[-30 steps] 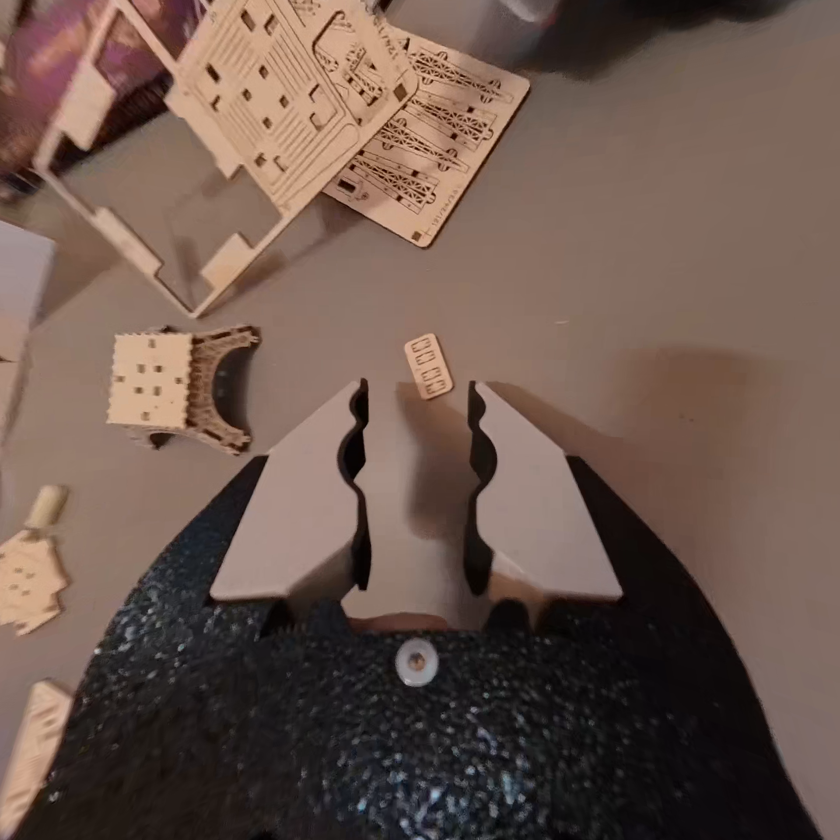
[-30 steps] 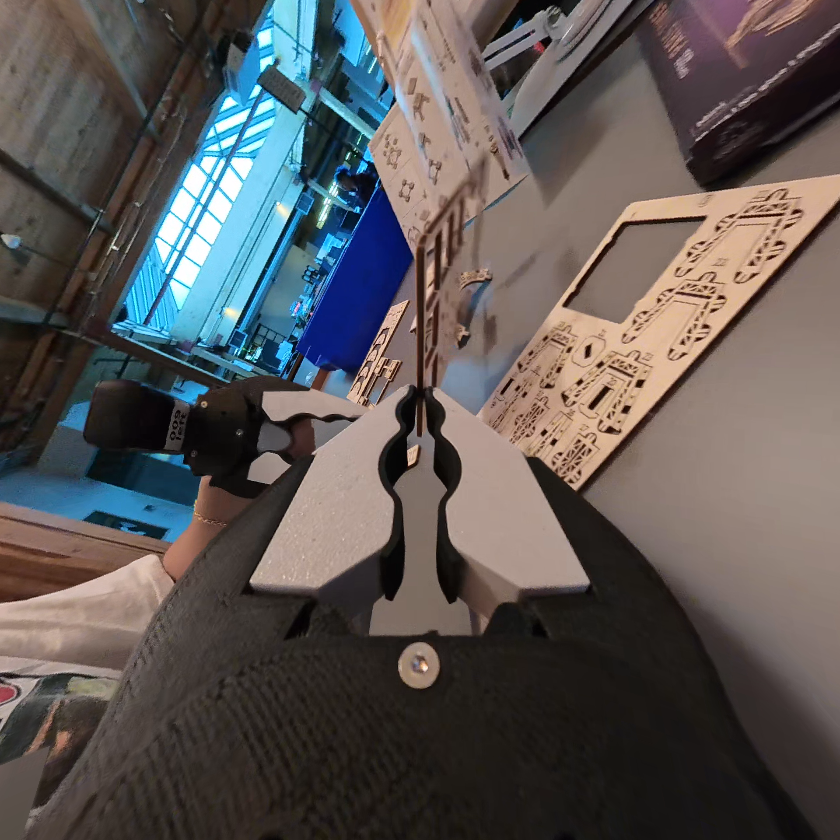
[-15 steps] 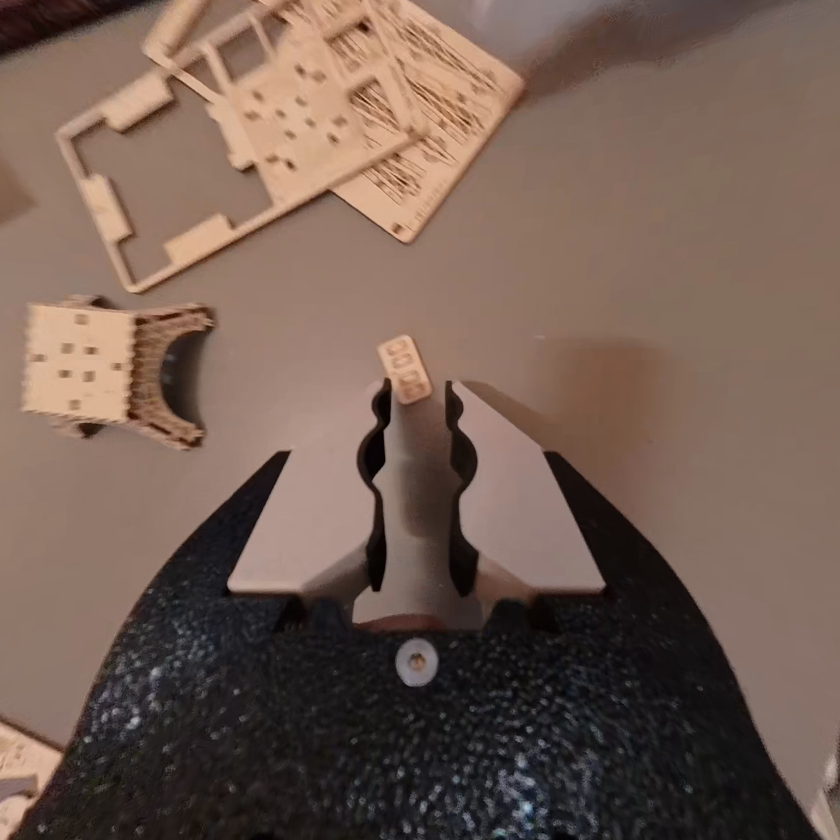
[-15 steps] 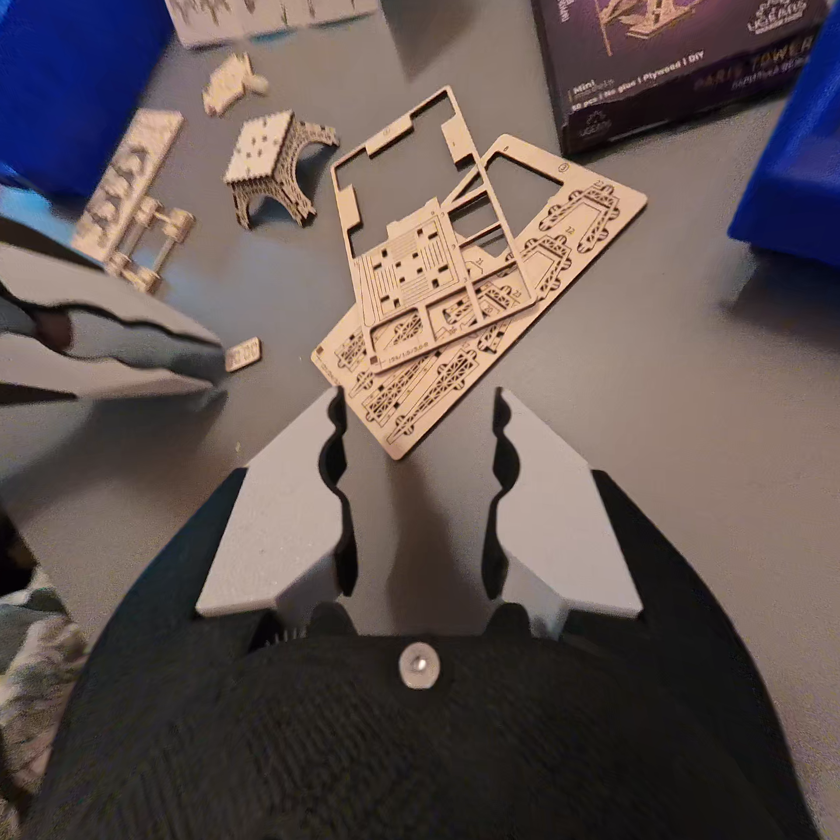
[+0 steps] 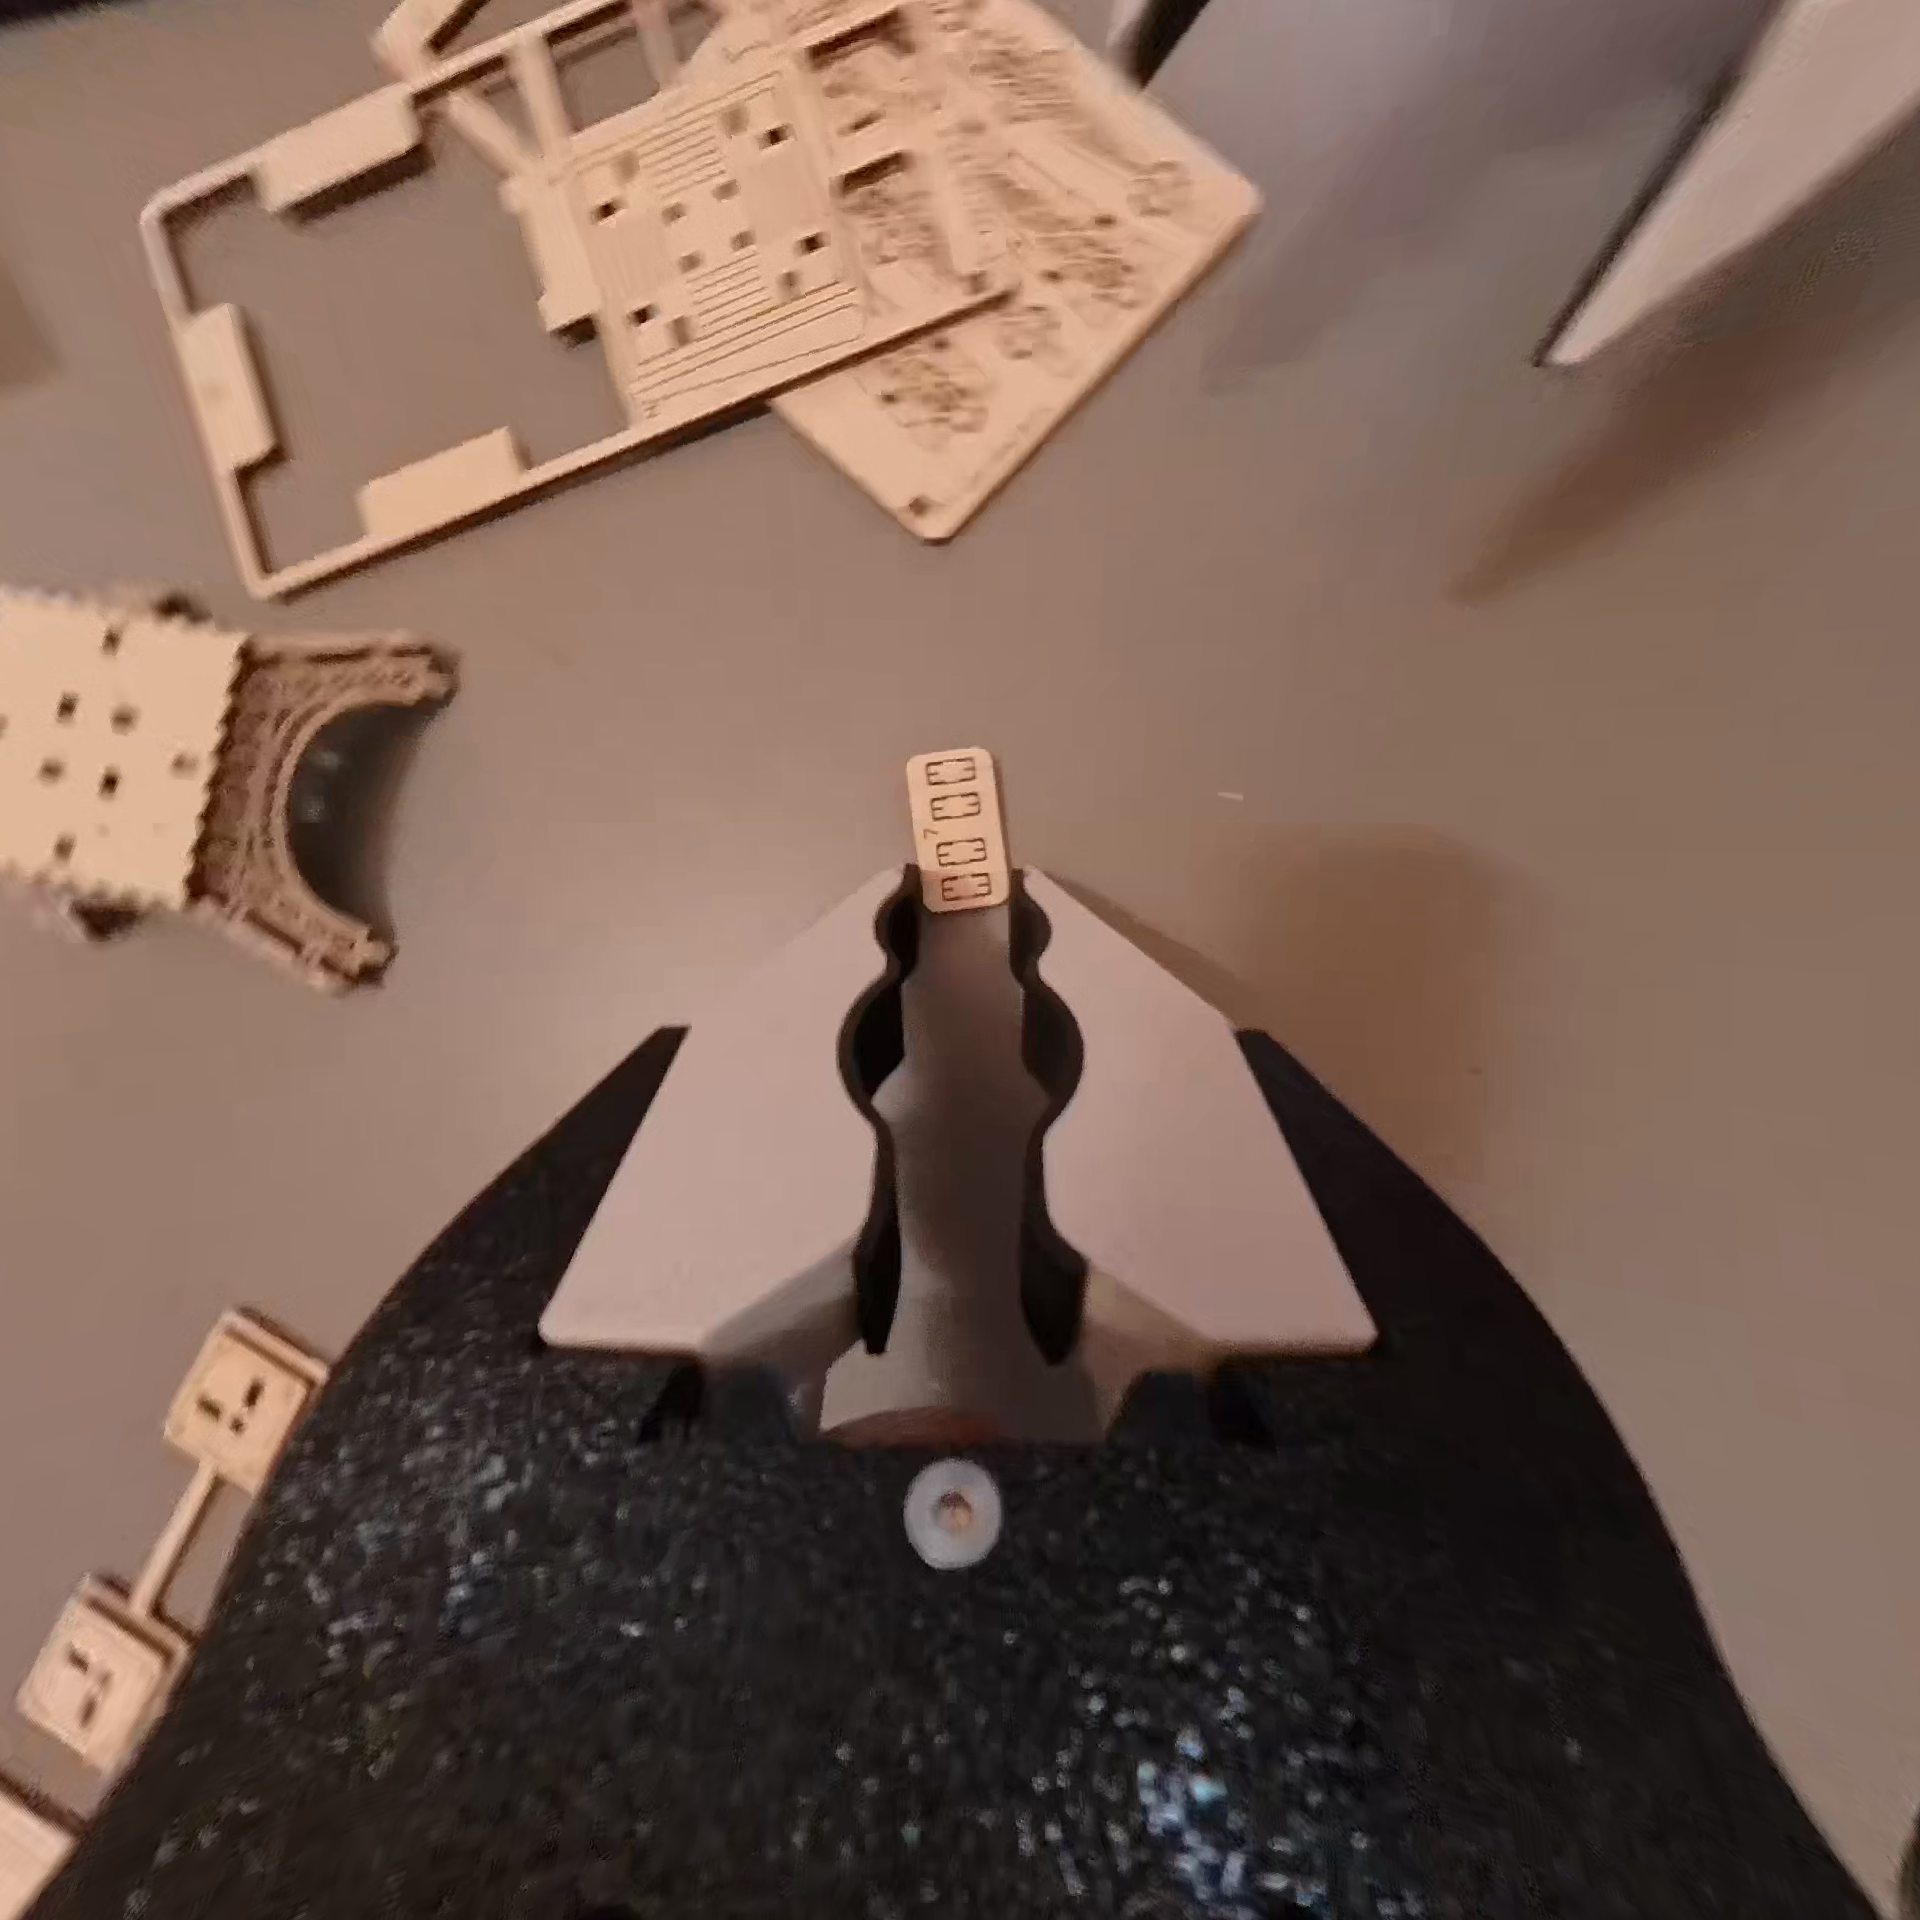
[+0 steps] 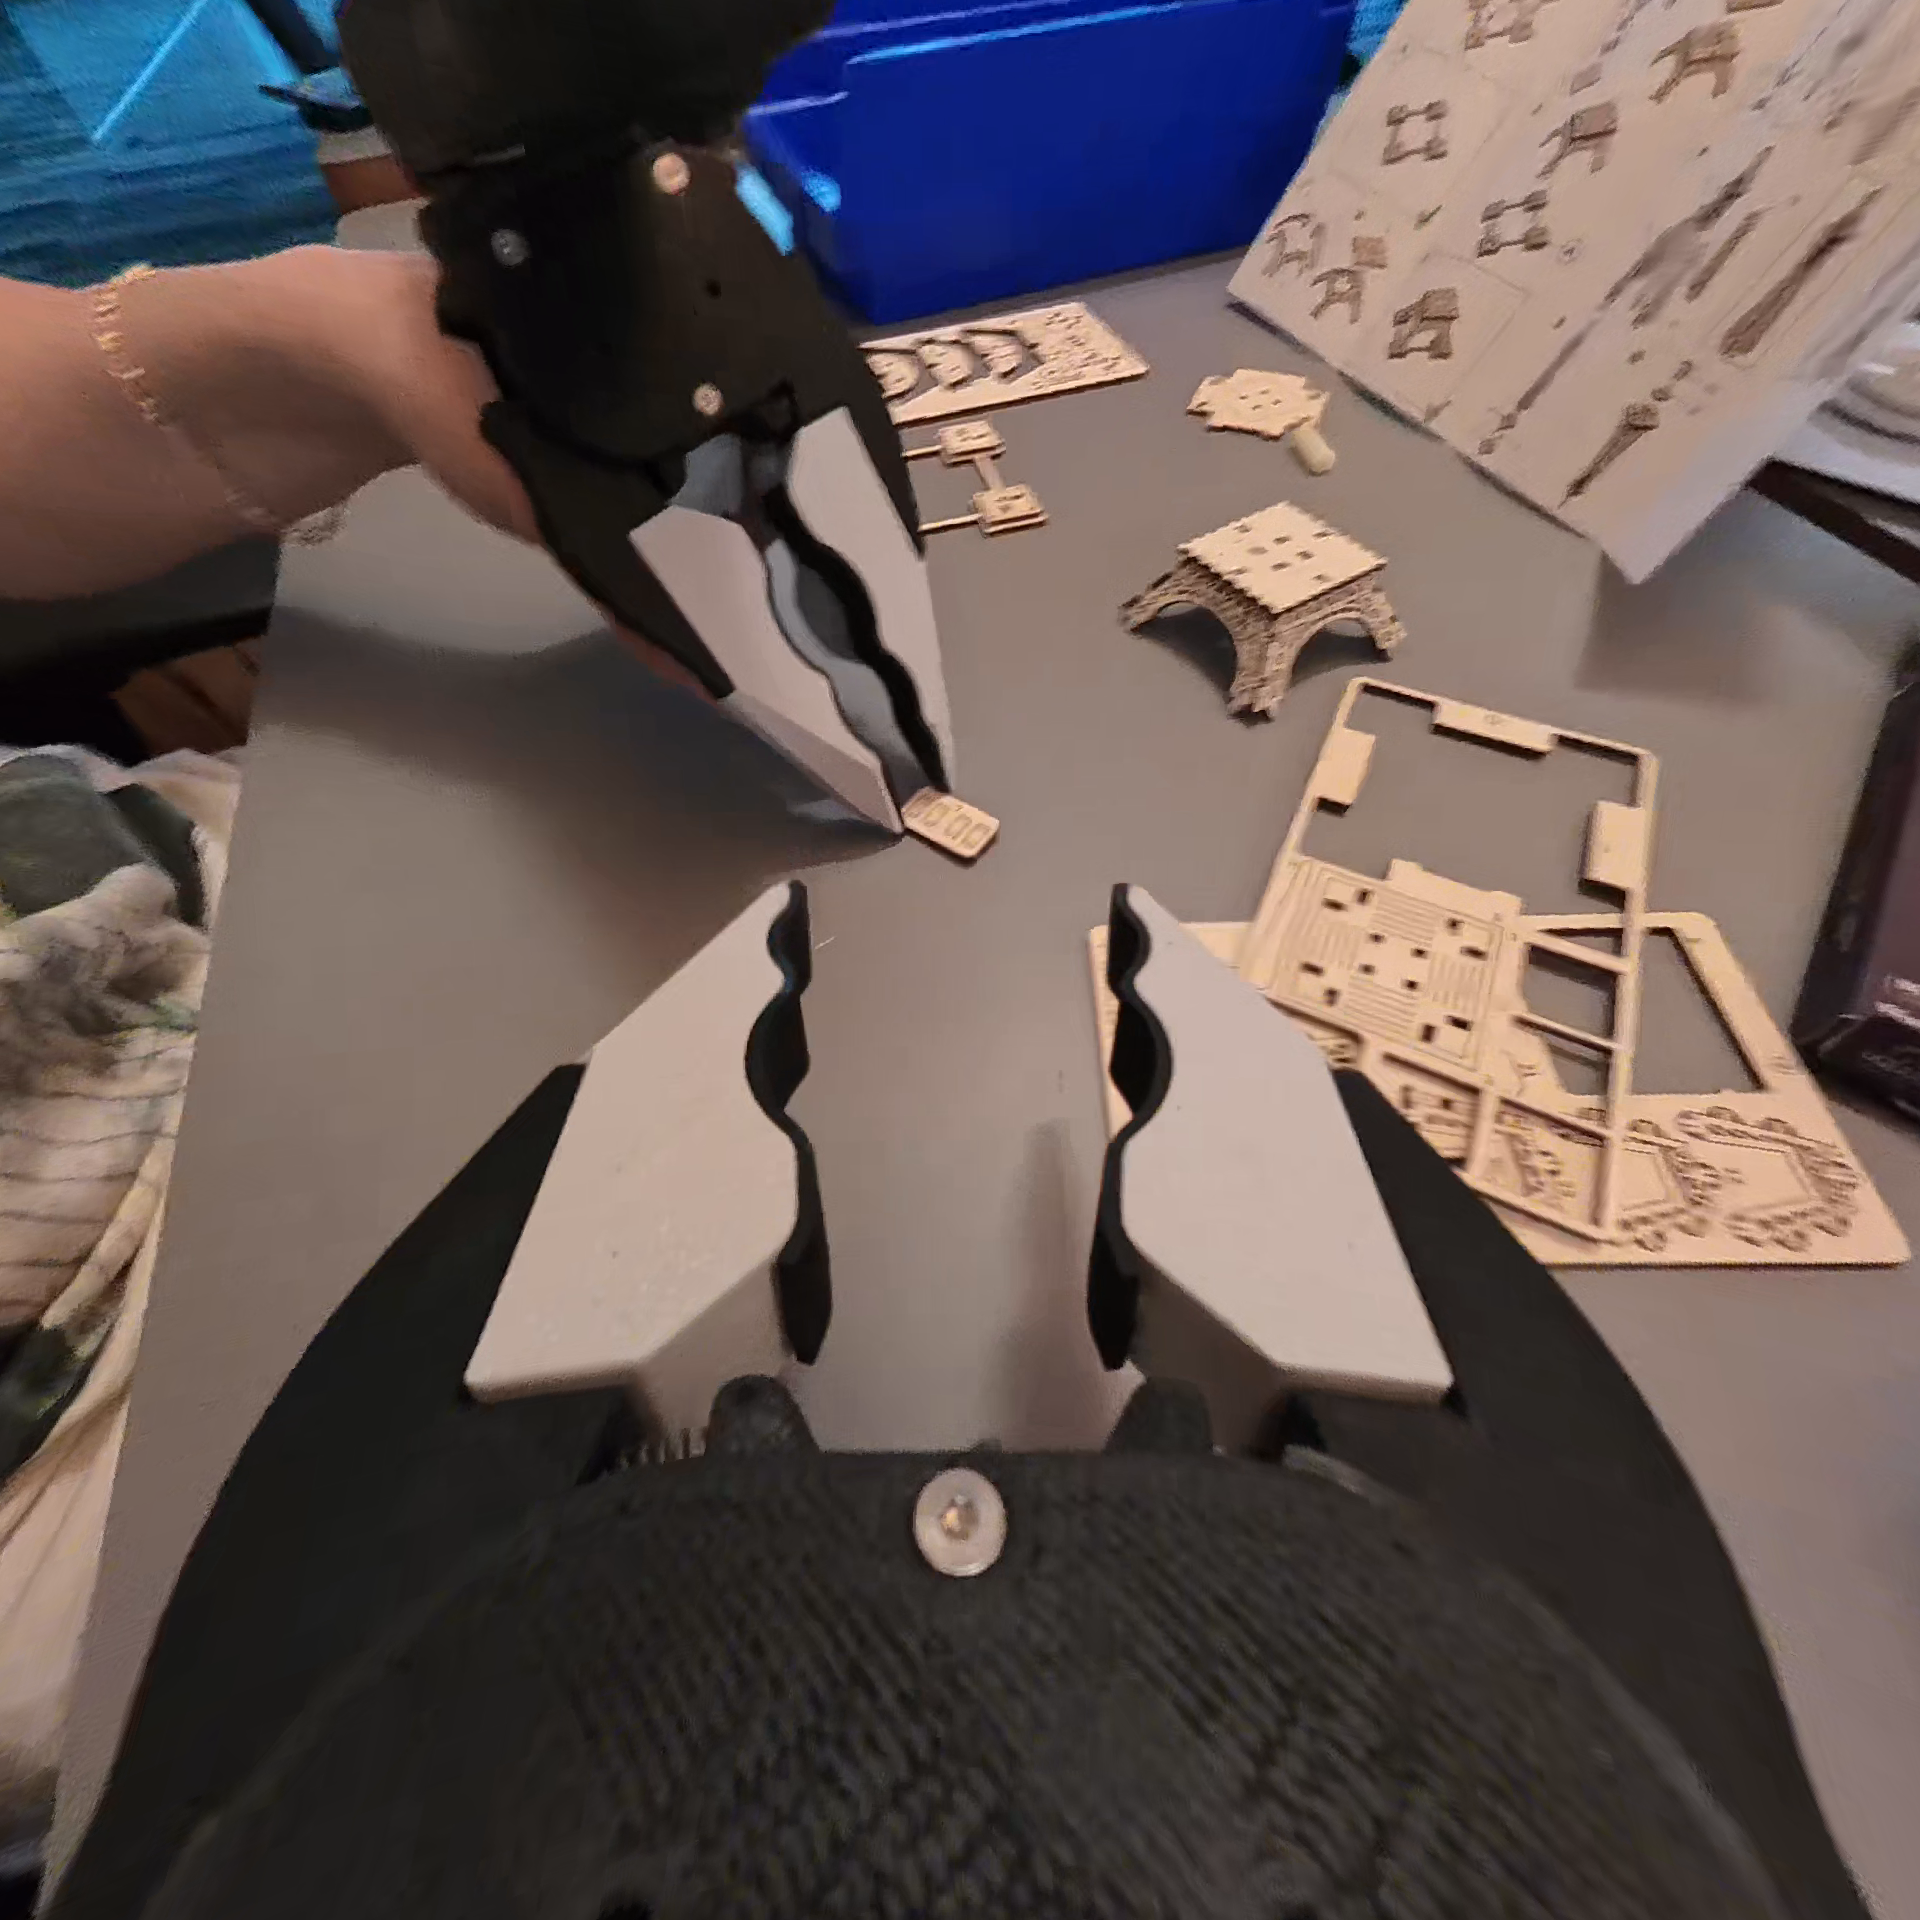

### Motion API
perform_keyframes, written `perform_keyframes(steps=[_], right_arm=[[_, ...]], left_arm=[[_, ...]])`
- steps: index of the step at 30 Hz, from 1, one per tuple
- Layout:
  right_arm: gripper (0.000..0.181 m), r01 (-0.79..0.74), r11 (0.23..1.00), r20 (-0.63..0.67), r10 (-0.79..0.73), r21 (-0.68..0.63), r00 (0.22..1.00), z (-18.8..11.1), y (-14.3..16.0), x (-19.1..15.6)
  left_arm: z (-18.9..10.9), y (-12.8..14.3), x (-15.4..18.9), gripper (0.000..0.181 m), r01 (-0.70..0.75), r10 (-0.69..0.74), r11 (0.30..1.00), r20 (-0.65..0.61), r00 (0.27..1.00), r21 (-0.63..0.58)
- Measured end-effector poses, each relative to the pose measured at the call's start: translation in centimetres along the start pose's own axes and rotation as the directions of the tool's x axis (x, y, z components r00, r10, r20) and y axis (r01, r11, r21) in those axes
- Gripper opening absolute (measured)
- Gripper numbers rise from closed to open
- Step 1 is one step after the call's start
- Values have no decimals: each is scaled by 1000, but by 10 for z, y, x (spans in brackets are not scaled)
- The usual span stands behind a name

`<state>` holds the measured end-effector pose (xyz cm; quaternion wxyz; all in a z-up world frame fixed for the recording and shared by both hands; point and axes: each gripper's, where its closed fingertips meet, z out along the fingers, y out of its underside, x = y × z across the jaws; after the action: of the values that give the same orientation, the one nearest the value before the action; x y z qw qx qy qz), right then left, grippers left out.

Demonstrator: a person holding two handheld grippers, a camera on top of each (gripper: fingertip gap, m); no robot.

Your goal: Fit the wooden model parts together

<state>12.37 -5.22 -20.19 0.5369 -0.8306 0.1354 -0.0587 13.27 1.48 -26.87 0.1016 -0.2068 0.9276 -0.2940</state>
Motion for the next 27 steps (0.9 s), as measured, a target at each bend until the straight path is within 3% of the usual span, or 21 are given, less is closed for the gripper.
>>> perform_keyframes(steps=[5, 8, 10, 13, 22, 27], right_arm=[[46, 68, 991, 56, -62, -119, 997, 5, 22, -14], [41, 139, 986, 85, -131, -90, 988, 21, 21, -27], [37, 190, 977, 140, -175, -99, 975, 29, 29, -39], [40, 239, 963, 113, -225, -126, 968, 38, 31, -38], [17, 350, 927, 126, -335, -135, 934, 48, 33, -42], [15, 414, 893, 128, -396, -176, 909, 54, 40, -42]], left_arm=[[-4, -7, 19, 13, -263, 270, 954, -31, 962, 142], [-12, -18, 34, 13, -377, 397, 882, -16, 918, 282], [-15, -20, 33, 13, -394, 412, 862, 12, 911, 318], [-16, -19, 42, 13, -409, 444, 842, -21, 896, 351], [-12, -16, 49, 13, -435, 477, 832, -44, 878, 344], [-8, -8, 48, 13, -443, 482, 845, -65, 874, 300]])
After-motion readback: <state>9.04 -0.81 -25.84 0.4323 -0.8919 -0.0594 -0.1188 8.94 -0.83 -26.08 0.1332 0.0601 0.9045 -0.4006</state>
